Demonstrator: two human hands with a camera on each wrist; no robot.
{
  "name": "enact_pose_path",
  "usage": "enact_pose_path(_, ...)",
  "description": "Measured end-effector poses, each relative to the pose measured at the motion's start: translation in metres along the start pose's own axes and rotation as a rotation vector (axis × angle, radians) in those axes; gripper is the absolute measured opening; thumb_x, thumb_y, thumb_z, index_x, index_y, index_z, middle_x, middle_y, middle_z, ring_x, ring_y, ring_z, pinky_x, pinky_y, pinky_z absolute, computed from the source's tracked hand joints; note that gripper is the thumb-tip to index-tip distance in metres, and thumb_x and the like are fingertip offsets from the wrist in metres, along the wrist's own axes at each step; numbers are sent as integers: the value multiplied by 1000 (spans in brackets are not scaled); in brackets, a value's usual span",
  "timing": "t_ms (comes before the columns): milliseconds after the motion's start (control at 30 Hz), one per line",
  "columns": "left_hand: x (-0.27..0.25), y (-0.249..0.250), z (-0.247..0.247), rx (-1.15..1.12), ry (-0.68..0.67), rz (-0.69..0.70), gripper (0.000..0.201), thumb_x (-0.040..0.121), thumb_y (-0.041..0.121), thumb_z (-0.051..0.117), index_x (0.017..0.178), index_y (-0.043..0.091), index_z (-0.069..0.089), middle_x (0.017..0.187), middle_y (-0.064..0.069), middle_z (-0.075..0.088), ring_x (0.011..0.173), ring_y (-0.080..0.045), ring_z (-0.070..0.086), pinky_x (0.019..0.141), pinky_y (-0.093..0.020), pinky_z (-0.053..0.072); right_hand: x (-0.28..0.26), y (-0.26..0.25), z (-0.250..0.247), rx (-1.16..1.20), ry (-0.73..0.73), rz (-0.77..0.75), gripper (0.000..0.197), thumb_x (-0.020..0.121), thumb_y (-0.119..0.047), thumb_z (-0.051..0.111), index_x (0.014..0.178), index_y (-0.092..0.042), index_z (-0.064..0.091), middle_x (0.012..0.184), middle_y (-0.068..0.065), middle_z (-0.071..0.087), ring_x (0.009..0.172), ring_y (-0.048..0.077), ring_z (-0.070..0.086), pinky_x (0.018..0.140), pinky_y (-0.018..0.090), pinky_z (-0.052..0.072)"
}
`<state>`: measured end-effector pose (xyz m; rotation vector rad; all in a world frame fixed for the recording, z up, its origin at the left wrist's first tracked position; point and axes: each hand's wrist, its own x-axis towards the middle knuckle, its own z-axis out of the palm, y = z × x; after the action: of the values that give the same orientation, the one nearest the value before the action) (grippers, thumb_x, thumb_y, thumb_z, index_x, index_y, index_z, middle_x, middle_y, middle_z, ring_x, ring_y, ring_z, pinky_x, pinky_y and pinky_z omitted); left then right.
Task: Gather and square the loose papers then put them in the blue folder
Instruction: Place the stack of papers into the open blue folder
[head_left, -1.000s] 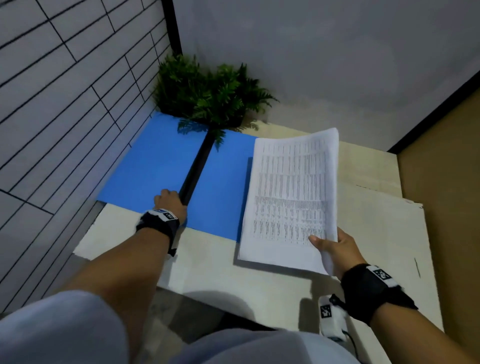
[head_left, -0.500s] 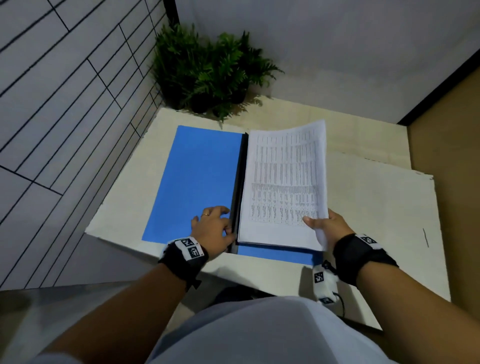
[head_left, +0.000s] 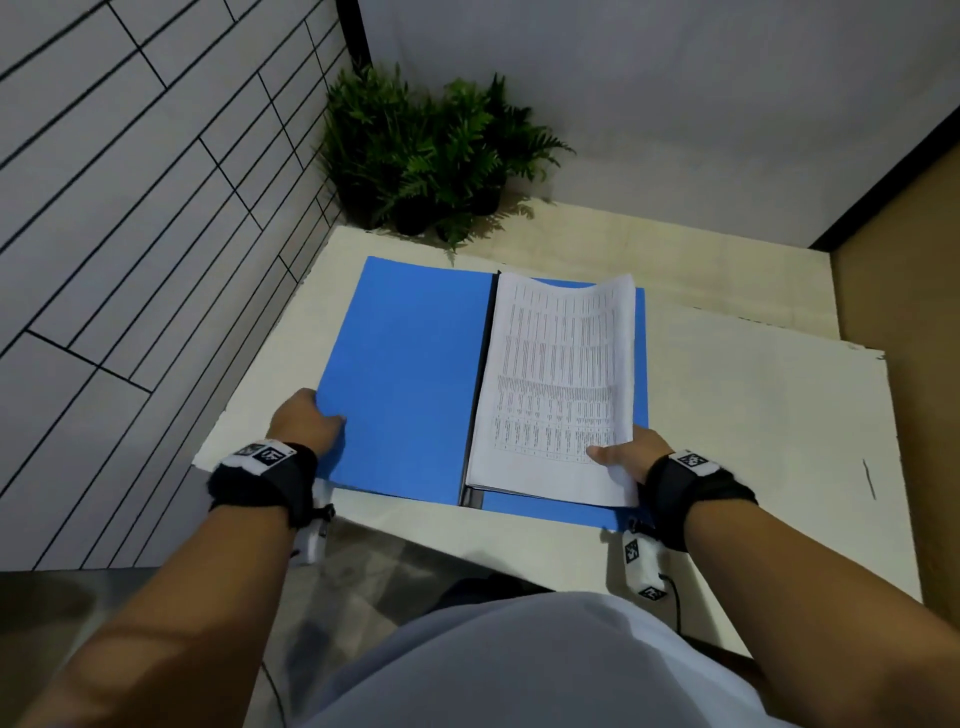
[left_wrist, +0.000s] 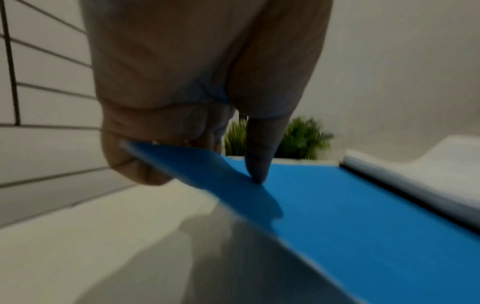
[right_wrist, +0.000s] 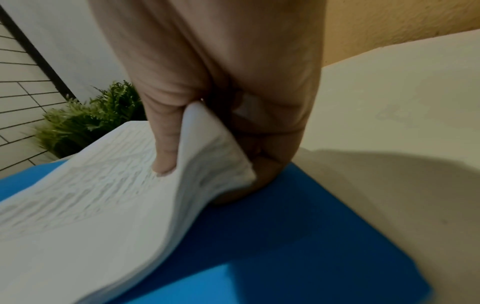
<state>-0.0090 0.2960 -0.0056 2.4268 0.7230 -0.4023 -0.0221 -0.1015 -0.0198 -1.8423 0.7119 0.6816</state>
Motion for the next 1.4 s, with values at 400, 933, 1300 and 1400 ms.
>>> enact_pose_path(400, -124, 141, -30, -241, -463, 654, 35, 86, 31, 71, 119, 29, 59, 100, 9, 67, 85, -1, 65, 80, -18, 51, -13, 10, 9, 66, 92, -86, 93, 75, -37, 81, 140, -21, 16, 136, 5, 45, 114, 26, 53, 100, 45, 48)
enact_pose_path(933, -45, 114, 123, -222, -434, 205, 93, 65, 54, 67, 148, 32, 33, 152, -10, 36, 138, -33, 41, 113, -44, 38, -11, -2, -34, -24, -39, -96, 84, 89, -66, 46, 146, -5, 40, 152, 7, 41, 142, 24, 37, 117, 29, 22)
enact_pose_path(1300, 11, 44, 51, -141, -1, -17, 57, 83, 35, 67, 136, 28, 47, 132, -15, 53, 118, -39, 54, 100, -45, 47, 5, -39, 78, -195, -392, -180, 39, 92, -29, 51, 129, -18, 56, 134, 14, 60, 119, 34, 58, 107, 44, 42)
enact_pose_path(1400, 24, 23, 25, -127, 64, -41, 58, 84, 33, 68, 137, 24, 49, 132, -17, 54, 119, -41, 54, 101, -44, 47, 0, -60, 114, -250, -446, -200, 41, 96, -17, 49, 134, -3, 51, 124, 20, 61, 96, 23, 54, 86, 32, 42)
